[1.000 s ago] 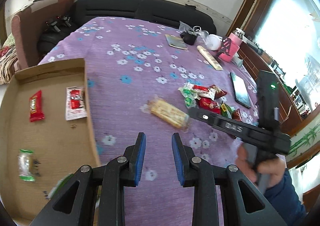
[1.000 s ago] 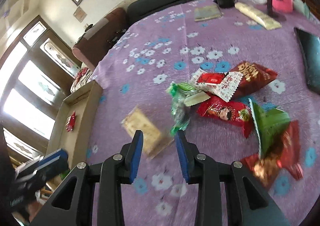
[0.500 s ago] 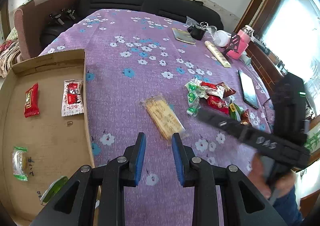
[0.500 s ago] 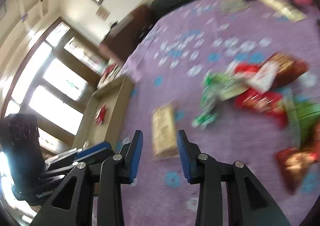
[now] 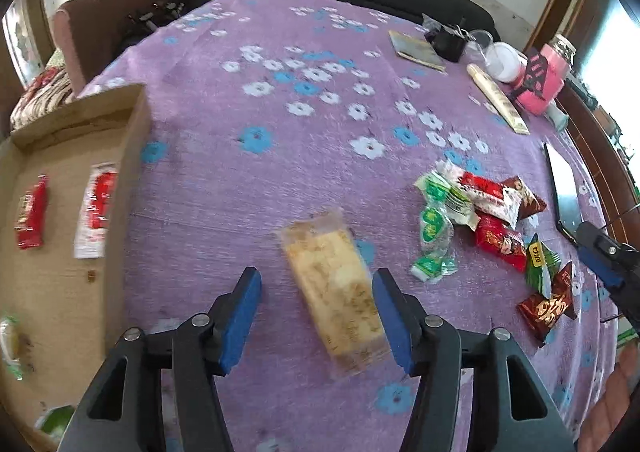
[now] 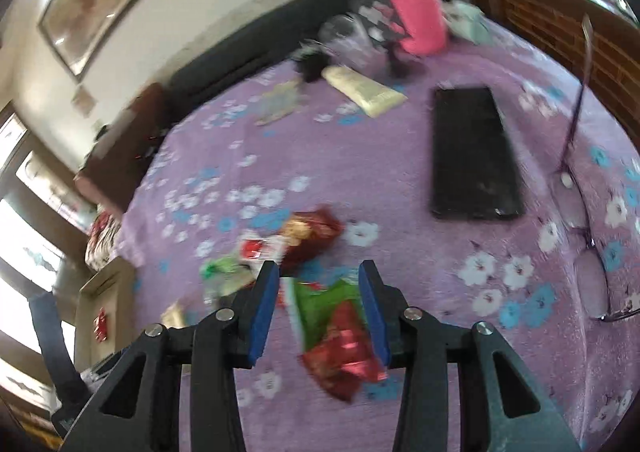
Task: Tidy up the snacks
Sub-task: 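Grasp cream biscuit packet with left gripper while right grasps green triangular packet, then lift biscuit packet with left gripper while right lifts green packet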
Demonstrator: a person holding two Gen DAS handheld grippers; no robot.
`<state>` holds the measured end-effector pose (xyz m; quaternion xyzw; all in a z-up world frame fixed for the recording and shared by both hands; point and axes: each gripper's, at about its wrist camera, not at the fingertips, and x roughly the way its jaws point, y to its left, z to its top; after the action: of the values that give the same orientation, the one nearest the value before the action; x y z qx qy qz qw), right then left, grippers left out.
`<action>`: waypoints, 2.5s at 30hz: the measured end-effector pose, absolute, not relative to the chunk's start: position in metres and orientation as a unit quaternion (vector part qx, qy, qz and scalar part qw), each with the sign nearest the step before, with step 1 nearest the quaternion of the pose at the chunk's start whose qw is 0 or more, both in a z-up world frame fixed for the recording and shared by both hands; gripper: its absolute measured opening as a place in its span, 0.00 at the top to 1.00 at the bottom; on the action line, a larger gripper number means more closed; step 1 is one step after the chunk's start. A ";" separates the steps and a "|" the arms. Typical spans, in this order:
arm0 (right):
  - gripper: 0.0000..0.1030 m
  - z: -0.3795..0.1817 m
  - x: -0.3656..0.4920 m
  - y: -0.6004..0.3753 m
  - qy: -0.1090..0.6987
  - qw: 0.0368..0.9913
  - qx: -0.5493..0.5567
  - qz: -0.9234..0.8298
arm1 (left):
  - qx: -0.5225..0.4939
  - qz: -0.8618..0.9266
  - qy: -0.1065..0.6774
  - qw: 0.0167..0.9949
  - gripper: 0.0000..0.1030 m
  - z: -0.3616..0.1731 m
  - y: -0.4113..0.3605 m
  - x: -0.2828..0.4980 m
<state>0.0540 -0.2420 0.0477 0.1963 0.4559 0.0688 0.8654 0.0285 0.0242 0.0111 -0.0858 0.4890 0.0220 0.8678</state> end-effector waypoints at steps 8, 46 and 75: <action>0.52 0.041 0.055 -0.230 0.467 0.870 0.147 0.061 | -0.004 0.012 0.452 0.892 0.58 0.007 0.000 0.021; 0.73 0.065 0.006 -0.150 0.355 0.908 0.054 0.216 | 0.002 0.020 0.300 0.954 0.66 0.043 0.013 -0.021; 0.73 0.055 0.010 -0.147 0.368 0.900 0.053 0.225 | 0.007 0.052 0.300 0.952 0.66 0.040 0.020 -0.018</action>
<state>0.0096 -0.1468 0.0550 0.0535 0.3685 0.2253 0.9003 -0.0183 0.0197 0.0396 0.0068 0.3002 0.0521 0.9524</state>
